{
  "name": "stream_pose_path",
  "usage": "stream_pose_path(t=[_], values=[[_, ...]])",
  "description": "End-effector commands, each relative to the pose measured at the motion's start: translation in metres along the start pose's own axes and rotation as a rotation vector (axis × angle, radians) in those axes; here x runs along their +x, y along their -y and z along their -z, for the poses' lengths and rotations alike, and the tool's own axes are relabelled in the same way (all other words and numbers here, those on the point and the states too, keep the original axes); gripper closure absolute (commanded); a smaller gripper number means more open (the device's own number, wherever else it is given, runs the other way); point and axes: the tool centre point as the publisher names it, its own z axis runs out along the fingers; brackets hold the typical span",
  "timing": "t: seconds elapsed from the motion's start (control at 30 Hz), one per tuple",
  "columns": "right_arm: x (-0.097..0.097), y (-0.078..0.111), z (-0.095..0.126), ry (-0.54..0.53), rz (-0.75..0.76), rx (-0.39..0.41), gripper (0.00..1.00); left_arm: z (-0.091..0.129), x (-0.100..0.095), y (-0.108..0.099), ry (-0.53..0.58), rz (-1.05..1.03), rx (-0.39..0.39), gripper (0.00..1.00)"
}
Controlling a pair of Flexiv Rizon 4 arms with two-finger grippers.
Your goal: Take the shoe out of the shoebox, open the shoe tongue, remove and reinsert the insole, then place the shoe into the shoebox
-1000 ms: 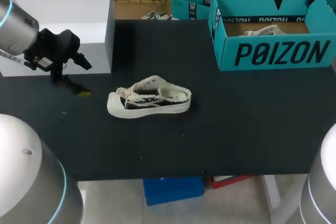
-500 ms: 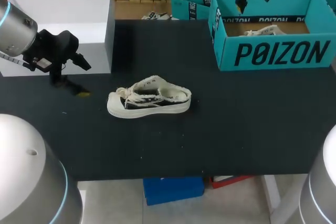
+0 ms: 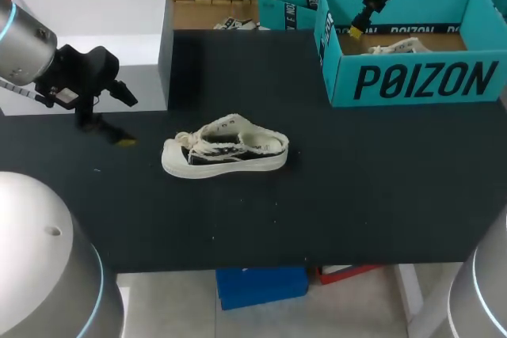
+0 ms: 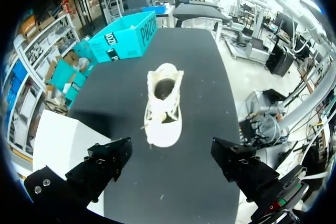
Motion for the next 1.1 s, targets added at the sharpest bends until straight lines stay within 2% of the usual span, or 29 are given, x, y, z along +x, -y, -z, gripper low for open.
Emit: stream_pose_path(t=[0.03,0.13,0.2,0.27,0.37,0.4,0.53,0.73,0.97,1.03,1.1], values=[[-0.006,0.004,-0.002,-0.098,0.151,-0.062,0.0,0.0,0.001,-0.001,0.002,-0.003,0.001,0.0],[-0.007,0.007,0.0,-0.103,0.196,-0.059,0.0,0.0,0.001,-0.001,0.002,-0.003,0.001,0.0],[-0.012,0.018,0.002,-0.119,0.273,-0.087,0.0,0.0,0.001,-0.001,0.002,-0.003,0.001,0.0],[-0.012,0.029,0.006,-0.131,0.35,-0.075,0.0,0.0,0.001,-0.001,0.002,-0.003,0.001,0.0],[-0.006,0.046,0.014,-0.132,0.418,-0.09,0.0,0.0,0.001,-0.001,0.002,-0.003,0.001,0.0],[-0.002,0.052,0.015,-0.137,0.466,-0.074,0.0,0.0,0.001,-0.001,0.002,-0.003,0.001,0.0],[0.015,0.064,0.011,-0.124,0.529,-0.107,0.0,0.0,0.001,-0.001,0.002,-0.003,0.001,0.0],[0.041,0.062,-0.005,-0.096,0.548,-0.165,0.0,0.0,0.001,-0.001,0.002,-0.003,0.001,0.0],[0.072,0.032,-0.039,-0.119,0.554,-0.186,0.0,0.0,0.001,-0.001,0.002,-0.003,0.001,0.0],[0.078,0.024,-0.051,-0.155,0.573,-0.193,0.0,0.0,0.001,-0.001,0.002,-0.003,0.001,0.0],[0.078,0.024,-0.051,-0.155,0.573,-0.193,0.0,0.0,0.001,-0.001,0.002,-0.003,0.001,0.0]])
